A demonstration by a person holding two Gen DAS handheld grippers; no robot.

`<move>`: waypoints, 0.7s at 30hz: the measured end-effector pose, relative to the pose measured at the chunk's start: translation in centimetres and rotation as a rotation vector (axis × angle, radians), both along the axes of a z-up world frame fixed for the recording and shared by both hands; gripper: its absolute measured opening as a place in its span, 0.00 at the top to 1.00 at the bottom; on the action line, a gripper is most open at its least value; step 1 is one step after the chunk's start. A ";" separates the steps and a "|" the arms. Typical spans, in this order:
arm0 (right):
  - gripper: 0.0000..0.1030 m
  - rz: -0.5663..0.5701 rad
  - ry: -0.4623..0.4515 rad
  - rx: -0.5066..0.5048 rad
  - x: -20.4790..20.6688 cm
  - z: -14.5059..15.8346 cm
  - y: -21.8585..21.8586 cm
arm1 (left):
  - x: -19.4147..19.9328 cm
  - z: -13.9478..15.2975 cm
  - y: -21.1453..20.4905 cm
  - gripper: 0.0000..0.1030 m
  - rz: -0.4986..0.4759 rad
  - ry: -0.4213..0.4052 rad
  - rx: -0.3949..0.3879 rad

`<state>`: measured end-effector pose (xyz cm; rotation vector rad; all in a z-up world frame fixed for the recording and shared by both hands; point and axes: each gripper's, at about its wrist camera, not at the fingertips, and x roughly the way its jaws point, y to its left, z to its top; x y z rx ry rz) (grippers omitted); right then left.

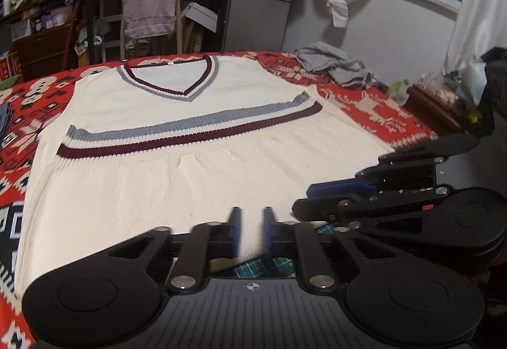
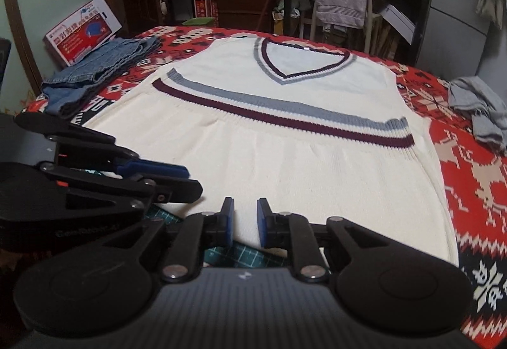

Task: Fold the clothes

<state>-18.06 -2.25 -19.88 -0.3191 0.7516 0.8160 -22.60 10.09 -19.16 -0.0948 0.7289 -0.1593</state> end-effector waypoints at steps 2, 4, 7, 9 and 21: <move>0.85 0.018 -0.004 -0.018 -0.1 -0.3 0.3 | 0.3 -0.4 0.2 0.93 -0.006 0.016 -0.009; 0.85 0.042 -0.009 -0.032 -0.6 -0.4 0.3 | 0.1 -0.4 0.1 0.93 -0.022 0.023 -0.015; 0.85 0.061 -0.005 -0.031 -1.1 -0.2 0.1 | -0.5 -0.2 0.0 0.94 -0.044 0.034 -0.020; 0.85 0.060 -0.001 -0.023 -1.2 0.1 -0.1 | -0.8 0.1 0.1 0.94 -0.040 0.026 -0.024; 0.96 0.066 0.025 -0.013 -1.3 -0.1 -0.5 | -0.6 -0.3 0.2 0.96 -0.037 0.052 -0.052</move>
